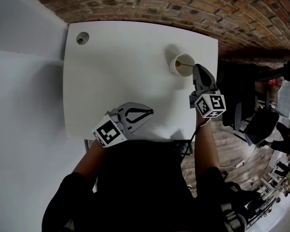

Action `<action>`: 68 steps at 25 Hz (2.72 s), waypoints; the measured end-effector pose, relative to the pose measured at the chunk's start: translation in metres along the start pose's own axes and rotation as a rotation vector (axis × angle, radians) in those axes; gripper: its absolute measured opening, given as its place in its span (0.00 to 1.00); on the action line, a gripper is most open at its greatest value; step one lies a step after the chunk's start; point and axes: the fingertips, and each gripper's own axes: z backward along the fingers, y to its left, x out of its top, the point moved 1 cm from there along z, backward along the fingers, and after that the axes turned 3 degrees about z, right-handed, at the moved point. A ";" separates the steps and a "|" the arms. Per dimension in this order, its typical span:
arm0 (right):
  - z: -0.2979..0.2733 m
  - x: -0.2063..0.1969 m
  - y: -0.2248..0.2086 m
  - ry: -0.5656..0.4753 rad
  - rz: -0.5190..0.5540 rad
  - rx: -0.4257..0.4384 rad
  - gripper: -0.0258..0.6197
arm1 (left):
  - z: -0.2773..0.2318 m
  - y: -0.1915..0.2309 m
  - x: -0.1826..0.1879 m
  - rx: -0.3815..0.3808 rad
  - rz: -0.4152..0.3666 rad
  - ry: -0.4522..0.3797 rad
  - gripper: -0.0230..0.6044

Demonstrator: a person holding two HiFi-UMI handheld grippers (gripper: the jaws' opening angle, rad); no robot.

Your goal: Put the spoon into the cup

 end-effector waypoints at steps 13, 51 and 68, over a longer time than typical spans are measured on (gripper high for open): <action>-0.005 -0.011 0.003 0.011 -0.039 -0.007 0.05 | 0.000 0.000 -0.007 -0.004 0.008 0.006 0.06; 0.007 -0.049 -0.033 0.149 0.035 -0.238 0.18 | 0.000 -0.003 -0.010 -0.019 0.019 0.007 0.07; 0.029 -0.036 -0.039 0.085 0.000 -0.290 0.37 | 0.000 -0.010 -0.001 -0.043 -0.003 -0.009 0.07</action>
